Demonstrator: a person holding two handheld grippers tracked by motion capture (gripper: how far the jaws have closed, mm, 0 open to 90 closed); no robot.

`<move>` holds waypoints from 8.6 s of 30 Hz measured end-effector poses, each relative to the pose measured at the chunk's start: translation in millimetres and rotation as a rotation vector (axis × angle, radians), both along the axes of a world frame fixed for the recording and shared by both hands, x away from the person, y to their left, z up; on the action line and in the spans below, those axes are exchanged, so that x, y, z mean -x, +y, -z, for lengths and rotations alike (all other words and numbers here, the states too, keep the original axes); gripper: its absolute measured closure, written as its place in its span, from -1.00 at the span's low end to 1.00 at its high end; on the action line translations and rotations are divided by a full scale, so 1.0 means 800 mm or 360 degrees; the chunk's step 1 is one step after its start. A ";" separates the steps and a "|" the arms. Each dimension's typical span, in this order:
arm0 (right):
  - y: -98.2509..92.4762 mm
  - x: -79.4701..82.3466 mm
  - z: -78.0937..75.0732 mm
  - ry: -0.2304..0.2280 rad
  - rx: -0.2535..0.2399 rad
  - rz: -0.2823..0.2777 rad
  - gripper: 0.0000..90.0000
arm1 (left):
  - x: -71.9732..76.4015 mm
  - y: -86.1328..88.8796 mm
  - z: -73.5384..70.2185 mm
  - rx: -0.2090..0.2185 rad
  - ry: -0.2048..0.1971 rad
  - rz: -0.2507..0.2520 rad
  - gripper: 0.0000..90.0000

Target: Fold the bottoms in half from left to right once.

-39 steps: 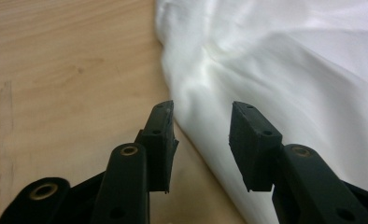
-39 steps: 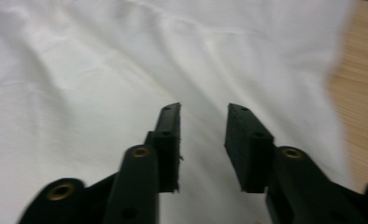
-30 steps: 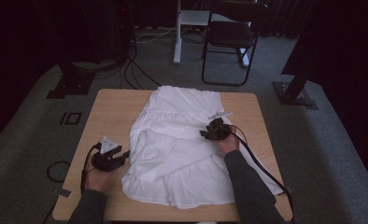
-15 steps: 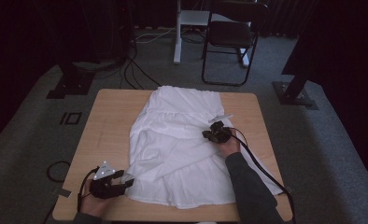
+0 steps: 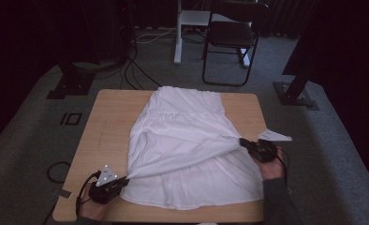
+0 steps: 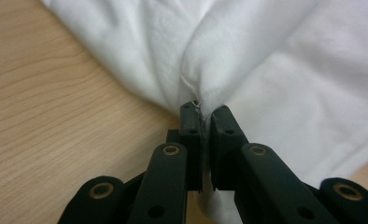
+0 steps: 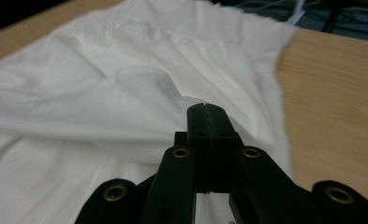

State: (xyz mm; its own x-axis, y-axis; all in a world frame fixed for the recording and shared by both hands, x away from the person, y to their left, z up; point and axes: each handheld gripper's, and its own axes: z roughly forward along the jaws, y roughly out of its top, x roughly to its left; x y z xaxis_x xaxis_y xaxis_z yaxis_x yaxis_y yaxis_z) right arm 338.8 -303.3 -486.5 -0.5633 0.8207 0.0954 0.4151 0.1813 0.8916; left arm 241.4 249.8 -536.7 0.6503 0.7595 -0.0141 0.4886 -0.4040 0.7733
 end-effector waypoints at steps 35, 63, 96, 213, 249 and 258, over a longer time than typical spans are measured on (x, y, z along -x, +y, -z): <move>0.060 -0.022 0.082 0.0482 0.0162 -0.0066 0.46 | -0.008 -0.004 0.025 -0.0039 0.0166 -0.0005 0.16; -0.088 0.124 0.071 0.0355 -0.0039 0.0099 0.49 | 0.024 0.002 -0.029 0.0166 -0.0004 0.0264 0.23; 0.043 -0.126 0.032 0.0112 0.0209 0.0109 0.99 | -0.174 -0.036 -0.005 -0.0033 0.0025 -0.0104 -0.11; 0.045 -0.111 0.092 0.0319 0.0317 0.0369 0.94 | -0.249 -0.132 0.017 0.0025 0.0201 -0.0049 0.28; 0.094 -0.074 0.042 0.0320 0.0217 -0.0068 0.52 | -0.088 -0.077 0.030 -0.0031 0.0038 0.0006 0.80; 0.124 -0.126 0.072 0.0530 0.0236 -0.0055 0.76 | -0.087 -0.077 0.031 -0.0023 0.0029 -0.0004 0.80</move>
State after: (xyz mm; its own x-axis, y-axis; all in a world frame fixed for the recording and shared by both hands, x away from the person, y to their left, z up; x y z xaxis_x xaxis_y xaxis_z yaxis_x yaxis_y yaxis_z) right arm 439.8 -204.4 -543.7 -0.5490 0.8204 0.1599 0.6697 0.3173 0.6714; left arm 310.9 188.2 -561.8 0.6483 0.7613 -0.0149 0.5034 -0.4138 0.7585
